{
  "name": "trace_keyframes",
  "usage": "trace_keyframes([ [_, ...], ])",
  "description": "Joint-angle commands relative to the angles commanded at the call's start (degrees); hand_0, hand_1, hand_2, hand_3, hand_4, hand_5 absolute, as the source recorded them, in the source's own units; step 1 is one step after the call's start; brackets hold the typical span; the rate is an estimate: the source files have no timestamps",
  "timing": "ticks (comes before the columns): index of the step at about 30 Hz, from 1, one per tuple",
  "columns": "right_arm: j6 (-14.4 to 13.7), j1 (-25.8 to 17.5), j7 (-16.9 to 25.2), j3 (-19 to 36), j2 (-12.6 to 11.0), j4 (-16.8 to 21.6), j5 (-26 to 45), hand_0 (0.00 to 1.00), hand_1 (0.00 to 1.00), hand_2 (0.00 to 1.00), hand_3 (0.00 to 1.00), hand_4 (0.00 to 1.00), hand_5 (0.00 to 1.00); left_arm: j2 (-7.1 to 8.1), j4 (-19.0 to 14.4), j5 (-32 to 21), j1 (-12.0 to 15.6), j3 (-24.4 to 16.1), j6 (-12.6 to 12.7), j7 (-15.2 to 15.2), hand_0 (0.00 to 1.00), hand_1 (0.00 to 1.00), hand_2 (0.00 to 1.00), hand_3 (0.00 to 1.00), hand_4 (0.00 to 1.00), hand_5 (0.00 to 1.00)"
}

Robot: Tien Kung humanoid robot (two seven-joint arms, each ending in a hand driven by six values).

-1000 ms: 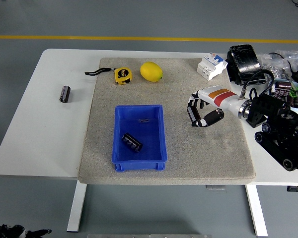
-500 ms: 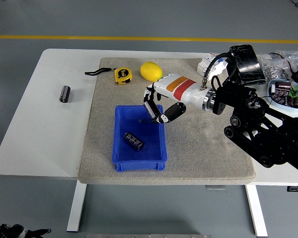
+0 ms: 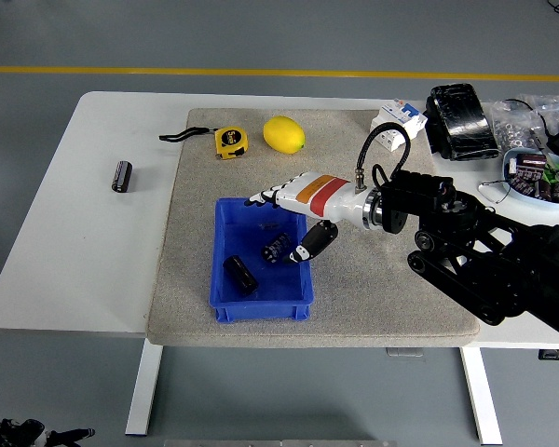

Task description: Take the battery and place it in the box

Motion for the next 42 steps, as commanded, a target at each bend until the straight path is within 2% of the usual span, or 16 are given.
trace_keyframes([
  [4, -0.32, -0.71, 0.54, 3.05, -1.66, 0.60, -0.89, 0.823, 0.806, 0.909, 0.998, 0.958, 0.254, -0.09, -0.02, -0.02, 0.15, 0.04, 0.03, 0.01, 0.799, 0.806, 0.822, 0.664, 0.741, 0.641],
  [9, -1.45, -1.85, 0.77, 9.58, -6.21, 1.67, -1.09, 0.823, 0.806, 0.909, 0.998, 0.958, 0.254, -0.13, 0.10, 0.33, 0.32, -0.43, 0.16, -0.17, 0.799, 0.806, 0.822, 0.664, 0.741, 0.641],
  [10, -1.50, -2.22, 0.64, 11.19, -7.18, 1.76, -0.80, 0.793, 0.779, 0.860, 0.991, 0.943, 0.281, -0.15, 0.12, 0.31, 0.31, -0.39, 0.20, -0.23, 0.800, 0.806, 0.823, 0.665, 0.741, 0.641],
  [15, -2.45, -4.61, 1.65, 18.09, -10.57, -0.24, 1.38, 0.793, 0.779, 0.860, 0.991, 0.943, 0.281, -0.28, 0.21, 0.41, 0.45, -0.62, 0.27, -0.34, 0.800, 0.806, 0.823, 0.665, 0.741, 0.641],
  [16, -2.34, -5.48, 1.52, 19.76, -10.83, -1.58, 3.40, 0.785, 0.772, 0.843, 0.890, 0.961, 0.291, -0.34, 0.19, 0.55, 0.51, -0.56, 0.17, -0.33, 0.801, 0.806, 0.822, 0.665, 0.740, 0.641],
  [20, -0.32, -8.93, 0.23, 25.02, -11.44, -4.65, 12.76, 0.785, 0.772, 0.843, 0.890, 0.961, 0.291, -0.50, 0.16, 0.35, 0.55, 0.17, -0.12, -0.33, 0.801, 0.806, 0.822, 0.665, 0.740, 0.641],
  [23, 0.45, -12.25, -0.91, 29.06, -12.28, -4.76, 19.83, 0.786, 0.780, 0.837, 0.859, 0.993, 0.332, -0.61, 0.25, 0.29, 0.60, 0.26, -0.12, -0.50, 0.804, 0.805, 0.823, 0.664, 0.741, 0.642],
  [27, -0.24, -18.18, -3.32, 35.51, -13.71, -1.90, 29.51, 0.786, 0.780, 0.837, 0.859, 0.993, 0.332, -0.77, 0.45, 0.34, 0.61, 0.33, -0.04, -0.94, 0.804, 0.805, 0.823, 0.664, 0.741, 0.642],
  [28, -0.76, -20.04, -3.95, 37.60, -13.99, -0.64, 32.12, 0.781, 0.779, 0.831, 0.849, 0.998, 0.564, -0.81, 0.49, 0.24, 0.58, 0.48, -0.01, -1.06, 0.801, 0.805, 0.826, 0.664, 0.742, 0.646],
  [30, -1.15, -22.80, -4.64, 40.84, -14.37, 1.39, 36.96, 0.781, 0.779, 0.831, 0.849, 0.998, 0.564, -0.84, 0.55, -0.33, 0.49, 1.20, 0.05, -1.33, 0.801, 0.805, 0.826, 0.664, 0.742, 0.646],
  [33, -2.12, -28.08, -5.65, 46.89, -14.94, 6.38, 44.41, 0.781, 0.779, 0.831, 0.849, 0.998, 0.564, -0.75, 0.79, -2.38, 0.34, 4.76, -0.10, -2.69, 0.801, 0.805, 0.826, 0.664, 0.742, 0.646],
  [34, -2.27, -29.46, -5.81, 48.43, -14.99, 7.64, 46.65, 0.780, 0.774, 0.822, 0.844, 0.998, 0.673, -0.74, 0.84, -2.55, 0.29, 5.34, -0.21, -2.95, 0.787, 0.798, 0.828, 0.664, 0.743, 0.649],
  [35, -2.32, -30.95, -6.00, 49.92, -15.02, 8.99, 48.88, 0.780, 0.774, 0.822, 0.844, 0.998, 0.673, -0.79, 0.92, -2.45, 0.23, 5.58, -0.29, -3.14, 0.787, 0.798, 0.828, 0.664, 0.743, 0.649],
  [39, -1.07, -36.01, -6.14, 53.73, -14.74, 13.09, 58.56, 0.780, 0.774, 0.822, 0.844, 0.998, 0.673, -1.30, 1.24, -1.55, 0.09, 4.75, -0.04, -3.60, 0.787, 0.798, 0.828, 0.664, 0.743, 0.649],
  [40, -0.71, -36.86, -6.13, 54.24, -14.53, 13.81, 60.98, 0.806, 0.791, 0.829, 0.850, 0.998, 0.742, -1.35, 1.29, -1.41, 0.04, 4.59, -0.02, -3.66, 0.782, 0.797, 0.829, 0.665, 0.740, 0.645],
  [42, 0.39, -39.41, -6.28, 55.98, -13.33, 16.03, 65.83, 0.806, 0.791, 0.829, 0.850, 0.998, 0.742, -1.39, 1.32, -1.58, -0.10, 4.85, -0.04, -3.86, 0.782, 0.797, 0.829, 0.665, 0.740, 0.645],
])
